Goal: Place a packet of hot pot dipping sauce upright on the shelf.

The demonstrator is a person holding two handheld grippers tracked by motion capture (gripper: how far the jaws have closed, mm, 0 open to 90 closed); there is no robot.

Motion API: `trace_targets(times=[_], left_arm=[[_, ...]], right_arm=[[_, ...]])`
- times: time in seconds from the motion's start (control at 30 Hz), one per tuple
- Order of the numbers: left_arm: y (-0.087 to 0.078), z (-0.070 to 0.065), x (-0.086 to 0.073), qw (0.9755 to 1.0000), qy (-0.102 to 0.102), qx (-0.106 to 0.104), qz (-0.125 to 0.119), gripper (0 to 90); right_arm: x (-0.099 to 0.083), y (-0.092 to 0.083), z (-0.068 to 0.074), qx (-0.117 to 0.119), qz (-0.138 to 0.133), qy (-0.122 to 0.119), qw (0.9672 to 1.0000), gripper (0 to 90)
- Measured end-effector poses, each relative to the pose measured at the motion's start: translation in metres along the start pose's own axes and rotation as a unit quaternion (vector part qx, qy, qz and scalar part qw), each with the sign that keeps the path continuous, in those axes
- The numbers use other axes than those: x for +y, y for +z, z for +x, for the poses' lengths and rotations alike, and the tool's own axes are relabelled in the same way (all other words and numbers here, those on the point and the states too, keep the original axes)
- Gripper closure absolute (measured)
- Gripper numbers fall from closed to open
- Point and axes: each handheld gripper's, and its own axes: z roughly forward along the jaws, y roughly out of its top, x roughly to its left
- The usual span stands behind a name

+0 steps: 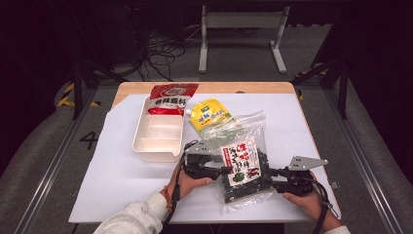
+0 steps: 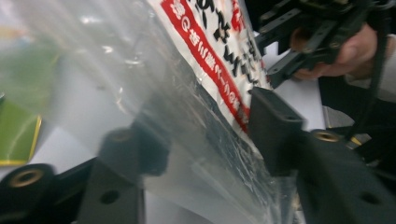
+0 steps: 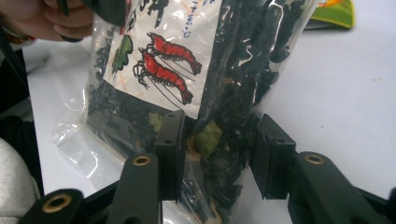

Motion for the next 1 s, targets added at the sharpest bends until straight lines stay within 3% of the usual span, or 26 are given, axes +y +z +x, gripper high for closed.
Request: trace_targets(times=[0.1,0.23,0.43,0.5,0.63,0.8,0.83,0.9,0.97,1.0], left_arm=[[-0.011,-0.006,0.006,0.9994,0.015,-0.021,-0.021,72.5],[-0.020,-0.016,0.013,0.9982,0.040,-0.026,-0.035,79.1],[-0.033,-0.027,0.021,0.9960,0.076,-0.010,-0.046,80.3],[-0.038,-0.029,0.024,0.9950,0.087,0.003,-0.049,80.4],[-0.052,-0.031,0.029,0.9932,0.098,0.021,-0.059,80.4],[-0.063,-0.030,0.032,0.9917,0.103,0.031,-0.070,80.3],[-0.068,-0.030,0.033,0.9910,0.106,0.037,-0.073,80.3],[-0.075,-0.029,0.035,0.9898,0.112,0.040,-0.078,80.3],[-0.081,-0.029,0.037,0.9891,0.117,0.043,-0.080,80.3],[-0.081,-0.029,0.037,0.9891,0.117,0.043,-0.080,80.3]], right_arm=[[0.003,-0.002,0.005,-0.008,-0.010,-0.008,0.9999,60.1],[0.006,-0.004,0.010,-0.008,-0.022,-0.011,0.9997,59.1],[0.010,-0.010,0.016,-0.017,-0.037,-0.015,0.9991,51.4],[0.010,-0.013,0.015,-0.020,-0.044,-0.010,0.9988,46.1],[0.002,-0.019,0.006,-0.030,-0.035,0.022,0.9987,37.9],[-0.003,-0.025,-0.001,-0.048,-0.037,0.037,0.9975,34.5],[-0.002,-0.029,-0.002,-0.072,-0.034,0.026,0.9965,32.2],[0.001,-0.030,0.000,-0.098,-0.022,0.004,0.9949,31.3],[0.003,-0.030,0.004,-0.121,-0.013,-0.020,0.9923,30.2],[0.003,-0.030,0.004,-0.121,-0.013,-0.020,0.9923,30.2]])
